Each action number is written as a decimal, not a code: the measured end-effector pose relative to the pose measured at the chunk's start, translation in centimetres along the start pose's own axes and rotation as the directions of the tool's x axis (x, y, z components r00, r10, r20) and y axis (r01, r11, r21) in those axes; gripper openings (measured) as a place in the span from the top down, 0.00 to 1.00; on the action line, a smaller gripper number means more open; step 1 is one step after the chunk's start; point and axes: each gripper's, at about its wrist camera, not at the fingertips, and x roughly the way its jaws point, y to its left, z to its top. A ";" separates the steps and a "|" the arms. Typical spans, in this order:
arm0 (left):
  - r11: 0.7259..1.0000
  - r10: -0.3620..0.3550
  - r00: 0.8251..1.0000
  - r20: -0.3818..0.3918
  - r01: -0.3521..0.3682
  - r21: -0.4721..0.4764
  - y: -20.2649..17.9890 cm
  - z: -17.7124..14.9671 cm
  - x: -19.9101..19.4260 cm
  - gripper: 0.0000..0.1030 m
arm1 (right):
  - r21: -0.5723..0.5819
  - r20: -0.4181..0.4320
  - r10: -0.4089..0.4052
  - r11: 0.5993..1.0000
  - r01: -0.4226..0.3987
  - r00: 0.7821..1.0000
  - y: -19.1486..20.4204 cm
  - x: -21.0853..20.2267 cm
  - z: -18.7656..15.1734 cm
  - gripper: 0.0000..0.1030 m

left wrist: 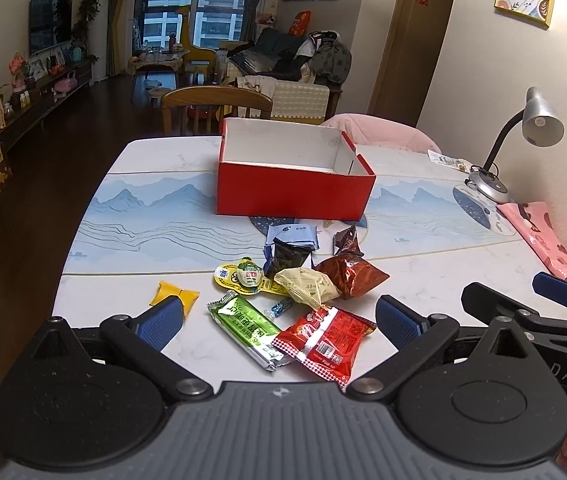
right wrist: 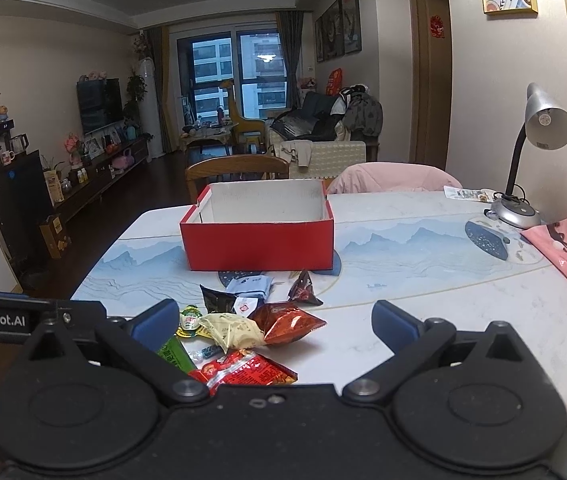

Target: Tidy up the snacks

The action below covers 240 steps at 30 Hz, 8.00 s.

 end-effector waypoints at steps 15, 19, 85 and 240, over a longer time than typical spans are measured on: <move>0.999 -0.023 0.998 -0.055 0.021 -0.039 0.2 -0.1 1.8 0.00 | -0.009 -0.041 0.012 1.000 -0.013 0.999 -0.4 1.3 0.0 0.01; 0.998 -0.004 0.997 -0.083 -0.002 -0.063 0.4 0.0 2.9 0.00 | -0.020 -0.065 0.025 0.999 -0.026 0.998 -0.6 2.3 0.1 0.02; 0.853 0.133 0.819 -0.558 -0.381 -0.356 4.6 0.3 23.8 0.52 | -0.135 -0.576 0.150 0.952 -0.274 0.804 -2.7 28.1 1.4 0.58; 0.999 0.035 0.987 -0.158 -0.036 -0.009 1.9 16.7 12.9 0.57 | -0.142 -0.271 0.266 0.940 -0.311 0.925 -0.6 18.3 14.8 0.33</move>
